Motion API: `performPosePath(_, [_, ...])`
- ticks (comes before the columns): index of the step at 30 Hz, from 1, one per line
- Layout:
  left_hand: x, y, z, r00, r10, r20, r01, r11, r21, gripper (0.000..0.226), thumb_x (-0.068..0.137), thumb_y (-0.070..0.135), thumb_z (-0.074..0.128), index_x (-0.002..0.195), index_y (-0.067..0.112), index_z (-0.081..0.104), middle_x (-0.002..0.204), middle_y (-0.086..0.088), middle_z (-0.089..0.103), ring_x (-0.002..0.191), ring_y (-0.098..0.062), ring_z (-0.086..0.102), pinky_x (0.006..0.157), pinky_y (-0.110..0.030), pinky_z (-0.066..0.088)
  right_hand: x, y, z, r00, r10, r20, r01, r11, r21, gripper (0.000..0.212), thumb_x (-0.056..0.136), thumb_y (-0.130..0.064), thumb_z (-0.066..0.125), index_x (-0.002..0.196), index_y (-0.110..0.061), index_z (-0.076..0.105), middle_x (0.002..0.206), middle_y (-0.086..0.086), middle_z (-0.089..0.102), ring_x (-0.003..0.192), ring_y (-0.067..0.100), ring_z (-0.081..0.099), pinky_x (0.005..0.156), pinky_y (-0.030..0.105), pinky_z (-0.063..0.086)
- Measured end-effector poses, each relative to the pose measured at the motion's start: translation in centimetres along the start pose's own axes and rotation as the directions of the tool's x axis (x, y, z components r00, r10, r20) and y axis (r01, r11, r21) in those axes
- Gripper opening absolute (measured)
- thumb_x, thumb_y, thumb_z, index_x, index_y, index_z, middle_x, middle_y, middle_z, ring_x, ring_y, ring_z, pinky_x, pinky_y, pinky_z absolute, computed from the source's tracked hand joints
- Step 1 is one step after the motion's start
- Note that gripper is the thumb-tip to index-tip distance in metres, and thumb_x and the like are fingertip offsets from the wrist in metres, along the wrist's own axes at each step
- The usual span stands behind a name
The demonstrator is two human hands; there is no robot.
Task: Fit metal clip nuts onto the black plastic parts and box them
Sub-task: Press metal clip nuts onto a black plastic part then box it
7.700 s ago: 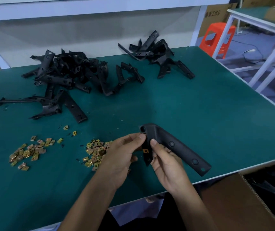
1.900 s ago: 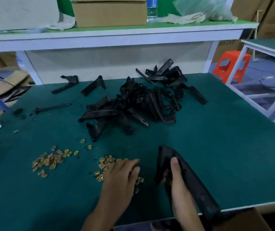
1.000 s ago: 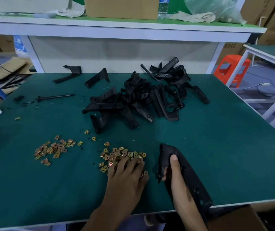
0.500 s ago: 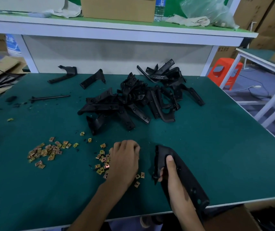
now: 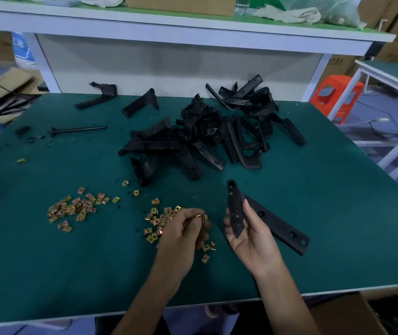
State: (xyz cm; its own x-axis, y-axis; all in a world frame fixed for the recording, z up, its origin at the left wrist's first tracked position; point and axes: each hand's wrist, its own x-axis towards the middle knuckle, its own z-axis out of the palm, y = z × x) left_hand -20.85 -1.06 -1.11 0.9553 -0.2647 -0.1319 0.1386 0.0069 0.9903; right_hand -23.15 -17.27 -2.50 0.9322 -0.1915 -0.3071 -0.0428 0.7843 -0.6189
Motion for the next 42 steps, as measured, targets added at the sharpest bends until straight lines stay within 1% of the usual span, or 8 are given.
performPosePath(6, [-0.5,-0.2,1.1,0.996,-0.034,0.083,0.038,0.998,-0.053,0.030,0.103,0.015,0.053,0.093,0.038,0.070,0.074,0.009,0.067,0.068,-0.006,0.060,0.065,-0.020,0.052,-0.4,0.1,-0.5,0.999,-0.010,0.033,0.009,1.000,0.029,0.017,0.090,-0.023,0.065,0.090,-0.017,0.082,0.086,-0.003,0.074,0.073,0.007,0.070,0.063,0.018,0.056])
performPosePath(11, [-0.3,0.4,1.6,0.995,-0.020,0.093,0.034,0.988,-0.149,0.025,0.100,0.010,0.056,0.093,0.027,0.074,0.083,0.003,0.070,0.076,-0.010,0.063,0.074,-0.024,0.054,-0.5,0.0,-0.8,0.997,0.030,0.076,-0.033,0.999,0.041,0.012,0.086,-0.022,0.076,0.093,-0.014,0.082,0.090,0.000,0.077,0.077,0.008,0.073,0.064,0.019,0.057])
performPosePath(14, [0.1,0.8,1.6,0.997,-0.004,0.072,0.014,0.990,-0.142,0.017,0.097,0.007,0.061,0.100,0.021,0.071,0.087,0.002,0.072,0.078,-0.012,0.066,0.073,-0.021,0.055,-0.3,0.0,-1.0,0.992,0.038,0.123,-0.038,0.999,-0.004,0.037,0.068,-0.029,0.095,0.099,-0.014,0.081,0.098,0.002,0.076,0.085,0.012,0.073,0.078,0.023,0.060])
performPosePath(21, [0.3,1.6,1.7,0.995,0.005,0.104,0.009,0.992,-0.128,0.023,0.096,0.008,0.062,0.093,0.025,0.077,0.086,0.009,0.074,0.079,-0.001,0.066,0.070,-0.014,0.051,-0.3,0.3,-0.9,0.981,0.083,0.173,-0.076,0.996,-0.046,0.056,0.065,-0.033,0.097,0.113,-0.010,0.078,0.117,0.011,0.074,0.107,0.020,0.070,0.096,0.030,0.056])
performPosePath(26, [0.4,1.4,1.9,0.994,-0.095,0.047,0.104,0.960,-0.259,0.011,0.092,0.006,0.068,0.103,0.011,0.070,0.092,-0.005,0.071,0.084,-0.014,0.066,0.075,-0.027,0.055,-0.5,0.5,-0.6,0.984,0.083,0.158,-0.067,0.993,-0.102,0.072,0.064,-0.036,0.096,0.124,-0.007,0.070,0.127,0.017,0.068,0.113,0.026,0.065,0.102,0.039,0.050])
performPosePath(29, [0.3,1.2,2.1,0.990,-0.127,0.059,0.139,0.939,-0.315,0.012,0.091,0.005,0.069,0.102,0.009,0.069,0.091,-0.007,0.071,0.086,-0.019,0.065,0.083,-0.036,0.053,-0.6,0.5,-0.4,0.981,0.085,0.172,-0.064,0.990,-0.123,0.071,0.066,-0.038,0.095,0.124,-0.005,0.071,0.133,0.022,0.064,0.118,0.029,0.064,0.100,0.038,0.054])
performPosePath(36, [0.5,1.2,1.9,0.982,-0.138,0.132,0.177,0.920,-0.349,0.028,0.078,0.013,0.078,0.105,0.009,0.069,0.085,-0.007,0.072,0.080,-0.016,0.068,0.075,-0.028,0.056,-0.9,0.4,0.1,0.957,0.147,0.249,-0.089,0.969,-0.231,0.050,0.079,-0.044,0.084,0.117,-0.011,0.076,0.125,0.019,0.070,0.117,0.026,0.068,0.093,0.034,0.057])
performPosePath(42, [1.9,1.7,1.0,0.993,-0.006,0.121,0.006,1.000,-0.003,0.009,0.095,0.021,0.068,0.098,0.024,0.076,0.091,0.004,0.077,0.085,-0.008,0.071,0.076,-0.021,0.055,-0.6,0.3,-0.3,0.975,0.092,0.203,-0.058,0.984,-0.168,0.035,0.085,-0.036,0.075,0.112,-0.014,0.079,0.116,0.012,0.074,0.103,0.020,0.073,0.079,0.028,0.059])
